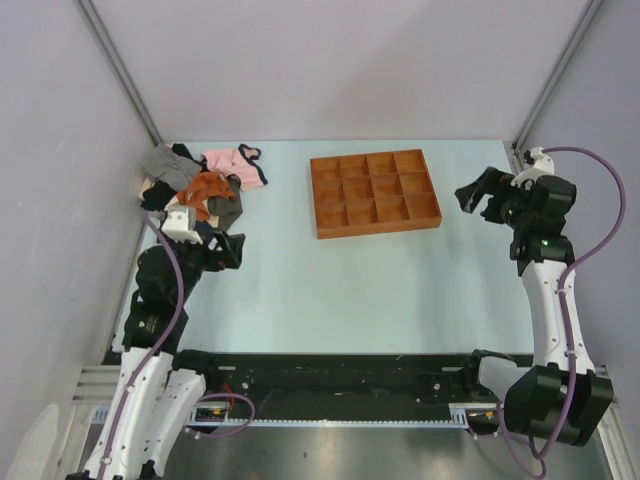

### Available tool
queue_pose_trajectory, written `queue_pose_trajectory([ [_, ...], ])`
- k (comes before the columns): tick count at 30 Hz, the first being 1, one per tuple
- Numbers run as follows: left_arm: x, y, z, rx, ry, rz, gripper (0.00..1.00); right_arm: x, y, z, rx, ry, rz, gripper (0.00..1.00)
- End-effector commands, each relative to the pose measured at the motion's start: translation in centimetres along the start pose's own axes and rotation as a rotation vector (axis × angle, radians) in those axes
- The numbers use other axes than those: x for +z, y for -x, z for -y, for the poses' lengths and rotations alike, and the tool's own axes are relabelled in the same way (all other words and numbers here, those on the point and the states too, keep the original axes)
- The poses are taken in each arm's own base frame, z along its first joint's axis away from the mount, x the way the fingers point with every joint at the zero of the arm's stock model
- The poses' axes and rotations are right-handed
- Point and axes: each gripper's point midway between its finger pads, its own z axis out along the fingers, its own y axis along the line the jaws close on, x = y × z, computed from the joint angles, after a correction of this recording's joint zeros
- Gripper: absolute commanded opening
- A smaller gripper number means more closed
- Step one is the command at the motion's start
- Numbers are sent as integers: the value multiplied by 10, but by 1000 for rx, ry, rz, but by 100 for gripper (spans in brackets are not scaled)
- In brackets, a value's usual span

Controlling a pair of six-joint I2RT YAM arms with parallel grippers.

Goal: Roll the underwear
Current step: Pick up the underwear from the corner of the board.

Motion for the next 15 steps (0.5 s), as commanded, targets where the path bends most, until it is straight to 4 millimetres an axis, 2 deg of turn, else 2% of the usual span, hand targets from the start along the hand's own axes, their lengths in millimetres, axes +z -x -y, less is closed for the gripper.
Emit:
queue_pose_trajectory([
  [1, 18, 6, 14, -84, -102, -43, 100, 0, 16, -42, -187, 196, 49, 100],
  [3, 26, 5, -9, -151, -45, -54, 100, 4, -10, -75, -315, 375, -22, 100],
  [4, 33, -1, -10, -213, -74, -81, 100, 7, -26, -85, -372, 451, -67, 100],
  [5, 36, -2, -28, -257, -31, -83, 100, 9, -36, -89, -456, 488, -86, 100],
  [6, 40, -4, -35, -292, -19, -97, 100, 7, -57, -100, -492, 549, -146, 100],
  [7, 44, -3, -42, -332, -2, -111, 100, 6, -70, -105, -514, 605, -180, 100],
  [8, 53, -13, -59, -367, 55, -153, 100, 6, -78, -106, -544, 630, -200, 100],
  [9, 57, -18, -69, -377, 96, -180, 100, 5, -88, -110, -540, 656, -233, 100],
  [10, 61, -16, -82, -370, 165, -190, 100, 6, -96, -113, -529, 685, -260, 100],
  [11, 69, -28, -93, -389, 207, -241, 100, 6, -102, -113, -532, 697, -277, 100],
  [12, 73, -31, -99, -386, 233, -261, 100, 4, -110, -117, -532, 716, -305, 100],
  [13, 78, -21, -107, -358, 262, -258, 100, 4, -114, -118, -547, 720, -313, 100],
  [14, 82, -41, -125, -364, 343, -336, 98, 5, -120, -116, -556, 715, -335, 100],
  [15, 84, -45, -134, -344, 385, -363, 96, 8, -123, -116, -602, 695, -339, 100],
])
